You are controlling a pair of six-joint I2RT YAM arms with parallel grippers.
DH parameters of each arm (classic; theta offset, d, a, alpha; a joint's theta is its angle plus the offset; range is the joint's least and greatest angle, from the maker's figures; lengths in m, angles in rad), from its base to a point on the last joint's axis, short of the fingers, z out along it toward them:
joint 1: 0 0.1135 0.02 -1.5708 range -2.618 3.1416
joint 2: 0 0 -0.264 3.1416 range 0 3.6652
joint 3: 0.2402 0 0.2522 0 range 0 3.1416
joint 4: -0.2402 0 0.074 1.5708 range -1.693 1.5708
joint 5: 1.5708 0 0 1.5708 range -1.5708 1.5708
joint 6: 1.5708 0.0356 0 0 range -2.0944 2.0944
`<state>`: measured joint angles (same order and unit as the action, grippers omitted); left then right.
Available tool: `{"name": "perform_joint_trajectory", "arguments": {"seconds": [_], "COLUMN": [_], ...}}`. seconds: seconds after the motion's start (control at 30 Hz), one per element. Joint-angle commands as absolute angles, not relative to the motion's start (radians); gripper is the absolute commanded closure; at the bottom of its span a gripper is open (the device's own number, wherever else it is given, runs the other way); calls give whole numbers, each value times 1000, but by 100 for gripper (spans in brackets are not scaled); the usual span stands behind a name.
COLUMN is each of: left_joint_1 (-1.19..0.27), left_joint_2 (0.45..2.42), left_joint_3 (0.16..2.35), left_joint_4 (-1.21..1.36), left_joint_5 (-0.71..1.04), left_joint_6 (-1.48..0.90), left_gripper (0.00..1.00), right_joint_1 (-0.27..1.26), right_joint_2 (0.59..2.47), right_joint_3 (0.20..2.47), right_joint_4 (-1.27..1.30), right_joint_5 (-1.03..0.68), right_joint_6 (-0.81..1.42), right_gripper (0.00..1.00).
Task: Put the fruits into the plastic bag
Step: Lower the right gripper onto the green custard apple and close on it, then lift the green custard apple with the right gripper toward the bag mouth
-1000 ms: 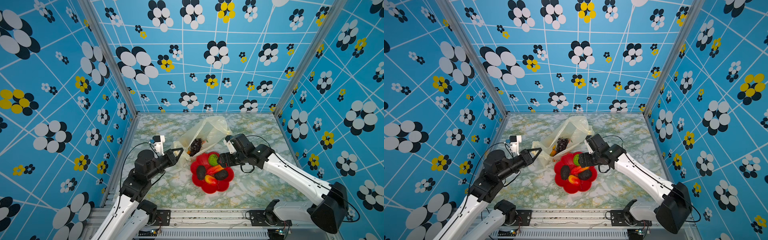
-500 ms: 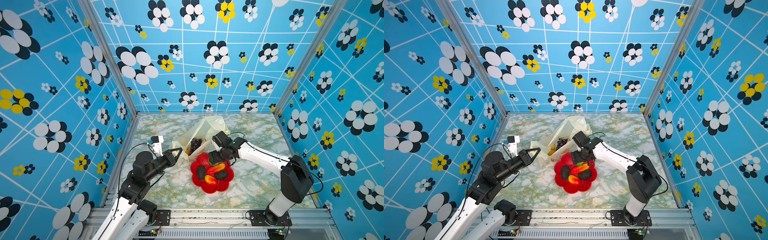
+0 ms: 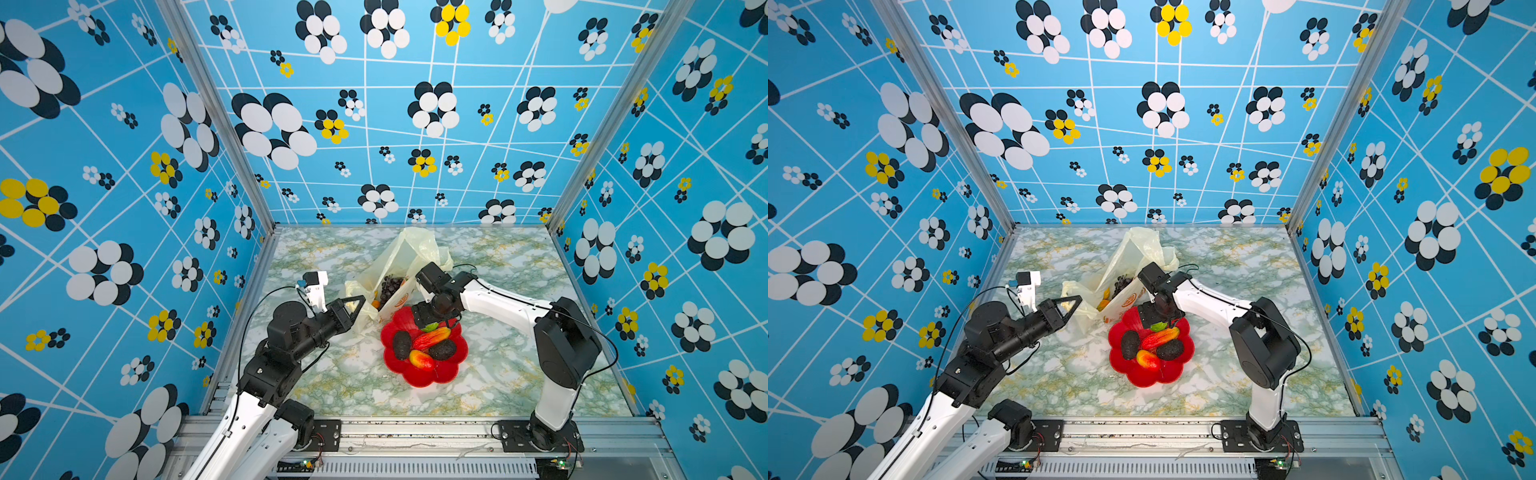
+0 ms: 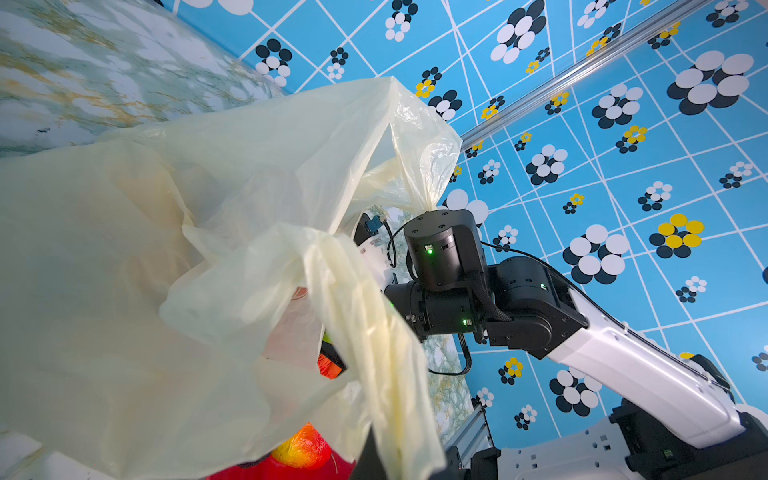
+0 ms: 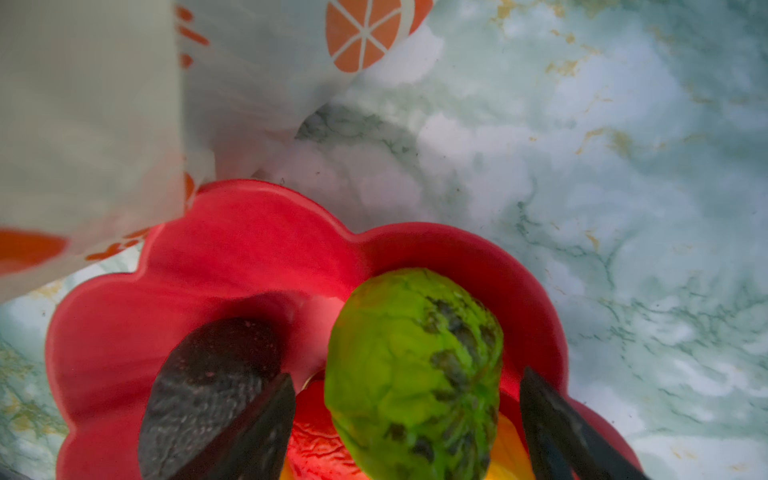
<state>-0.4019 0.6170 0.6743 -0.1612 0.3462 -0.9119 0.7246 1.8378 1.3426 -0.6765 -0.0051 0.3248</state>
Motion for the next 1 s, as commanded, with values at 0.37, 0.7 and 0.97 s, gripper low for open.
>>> {"name": "perform_joint_trajectory", "arguments": {"seconds": [0.37,0.7,0.97], "left_joint_1": [-409,-410,-409], "left_joint_2": [614,610,607], "left_joint_3": [658,647,641], "left_joint_4": [-156,-150,-150], "left_joint_5": [341,338,336], "left_joint_6": [-895,-903,-909], "left_gripper": [100,100,100], "right_joint_1": [730,729,716], "right_joint_2": [1844,1751,1685], "right_joint_3": [1356,1288,1229], "right_joint_4": [-689,-594,-487], "right_joint_5": [5,-16,-150], "right_joint_6": [320,339,377], "right_gripper": [38,56,57]}}
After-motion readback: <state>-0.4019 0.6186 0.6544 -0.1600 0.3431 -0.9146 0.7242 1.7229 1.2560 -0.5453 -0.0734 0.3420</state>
